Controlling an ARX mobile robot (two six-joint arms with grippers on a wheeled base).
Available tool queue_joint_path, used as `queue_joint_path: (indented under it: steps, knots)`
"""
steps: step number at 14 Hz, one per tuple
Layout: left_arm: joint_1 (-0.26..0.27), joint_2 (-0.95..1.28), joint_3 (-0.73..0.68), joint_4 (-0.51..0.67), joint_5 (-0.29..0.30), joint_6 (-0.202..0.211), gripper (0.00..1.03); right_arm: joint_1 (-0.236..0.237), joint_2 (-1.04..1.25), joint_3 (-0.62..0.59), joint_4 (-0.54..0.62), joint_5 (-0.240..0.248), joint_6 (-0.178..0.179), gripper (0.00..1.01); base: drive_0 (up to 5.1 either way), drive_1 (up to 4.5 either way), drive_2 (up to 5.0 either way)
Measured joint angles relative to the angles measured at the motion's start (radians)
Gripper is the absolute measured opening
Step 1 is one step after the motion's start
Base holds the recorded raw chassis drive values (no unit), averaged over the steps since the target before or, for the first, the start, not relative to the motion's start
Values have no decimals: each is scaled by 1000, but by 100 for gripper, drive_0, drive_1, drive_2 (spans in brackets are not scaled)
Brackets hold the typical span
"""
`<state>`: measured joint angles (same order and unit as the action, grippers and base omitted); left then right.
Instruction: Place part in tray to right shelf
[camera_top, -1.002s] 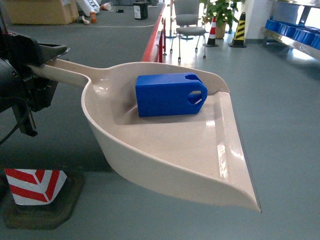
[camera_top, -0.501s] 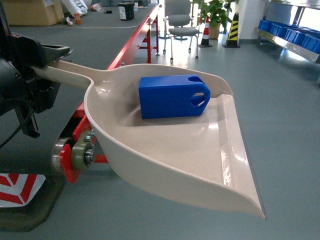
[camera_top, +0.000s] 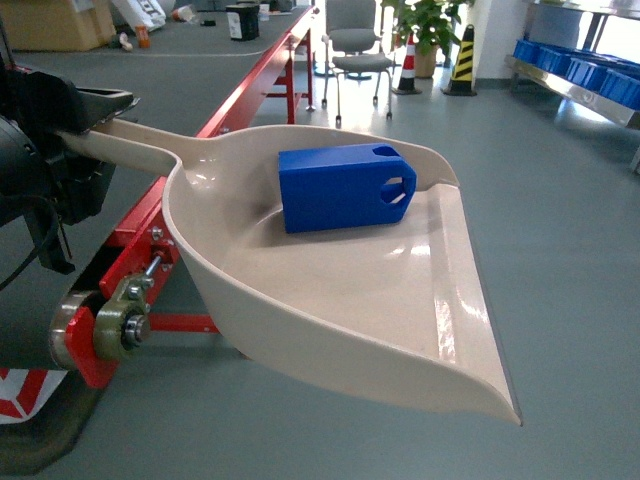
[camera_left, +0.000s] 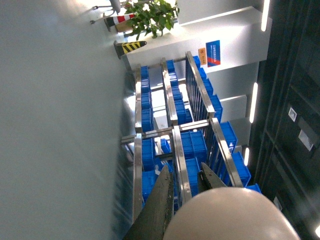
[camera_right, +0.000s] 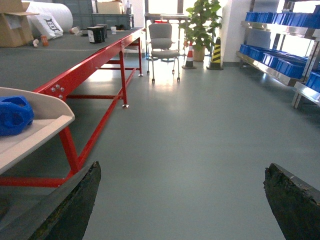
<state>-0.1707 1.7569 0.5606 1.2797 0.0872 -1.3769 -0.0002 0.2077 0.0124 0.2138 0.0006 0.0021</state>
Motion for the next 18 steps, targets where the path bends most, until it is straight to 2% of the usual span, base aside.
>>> queue_joint_path:
  steps: [9, 18]
  knots:
    - [2, -1, 0, 3, 2, 3, 12, 0, 0, 0, 4, -1, 0, 98, 464, -83, -389]
    - [-3, -1, 0, -4, 2, 4, 12, 0, 0, 0, -1, 0, 0, 98, 299, 188, -478]
